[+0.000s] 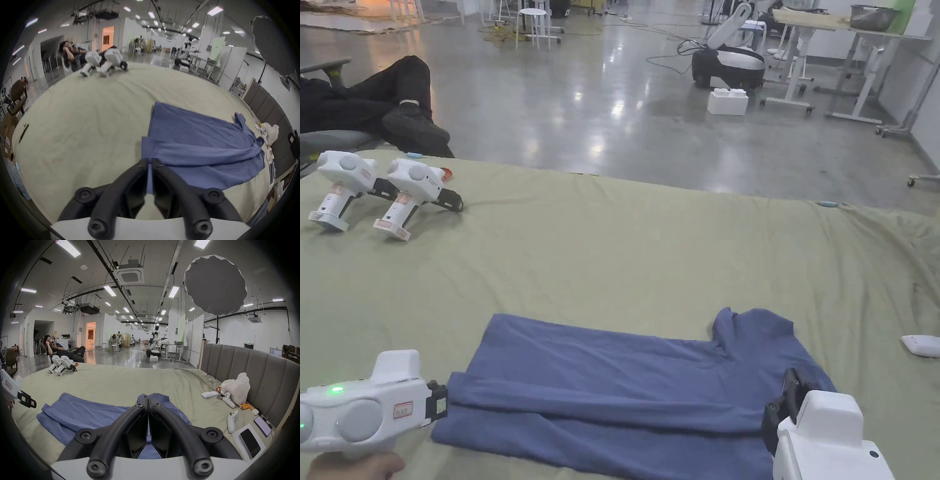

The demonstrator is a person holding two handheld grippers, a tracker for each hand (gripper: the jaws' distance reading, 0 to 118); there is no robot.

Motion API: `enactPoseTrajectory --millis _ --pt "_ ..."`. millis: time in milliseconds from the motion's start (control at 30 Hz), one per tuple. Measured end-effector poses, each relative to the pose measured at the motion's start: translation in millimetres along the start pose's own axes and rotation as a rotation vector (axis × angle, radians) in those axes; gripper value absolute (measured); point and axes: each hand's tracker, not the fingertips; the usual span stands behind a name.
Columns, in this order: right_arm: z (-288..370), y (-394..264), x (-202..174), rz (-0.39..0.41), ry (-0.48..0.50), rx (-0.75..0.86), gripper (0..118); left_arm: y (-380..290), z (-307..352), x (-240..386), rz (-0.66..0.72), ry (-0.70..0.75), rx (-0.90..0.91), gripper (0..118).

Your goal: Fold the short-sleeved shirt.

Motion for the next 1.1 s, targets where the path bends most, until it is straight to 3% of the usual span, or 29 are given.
enactPoseTrajectory --millis 33,67,200,300,400,600,733,767,867,900,1100 --pt "-0.7 -1.8 1.6 0.004 0.0 -0.011 0 0.2 0.1 6.5 -0.007 0.004 -0.04 42" --pt "-0.9 -3.3 2.8 0.006 -0.001 -0.018 0 -0.3 -5.6 7.7 -0.012 0.006 -0.08 51" --pt "0.4 -7.3 9.4 0.014 -0.009 -0.045 0 -9.4 -23.8 12.4 -0.045 0.049 -0.196 56" --pt "0.8 -9.8 16.2 0.017 -0.017 -0.065 0 -12.4 -19.5 18.4 -0.045 0.04 -0.175 56" --pt "-0.3 -13.8 21.8 0.015 -0.027 -0.082 0 -13.7 -12.8 36.1 -0.096 0.079 -0.188 45" --pt "-1.5 -24.3 33.6 -0.018 -0.044 -0.136 0 -24.8 -8.2 45.4 -0.141 0.064 -0.171 5" --pt "-6.0 -33.0 48.5 -0.028 -0.058 -0.201 2 -24.0 -1.9 35.9 -0.088 0.044 -0.146 0" --pt "-9.6 -35.3 54.3 -0.025 -0.064 -0.241 7 -23.4 4.0 33.3 -0.059 0.028 -0.126 0" --pt "-28.1 -45.5 77.3 -0.033 -0.06 -0.386 66 -19.2 17.7 24.2 -0.006 -0.013 -0.088 0" --pt "-37.0 -50.2 85.9 -0.033 -0.059 -0.45 81 -19.0 24.4 22.8 0.007 -0.033 -0.062 0" --pt "-84.2 -89.0 117.2 -0.063 -0.036 -0.672 81 -19.6 40.1 22.8 -0.012 -0.051 -0.002 0"
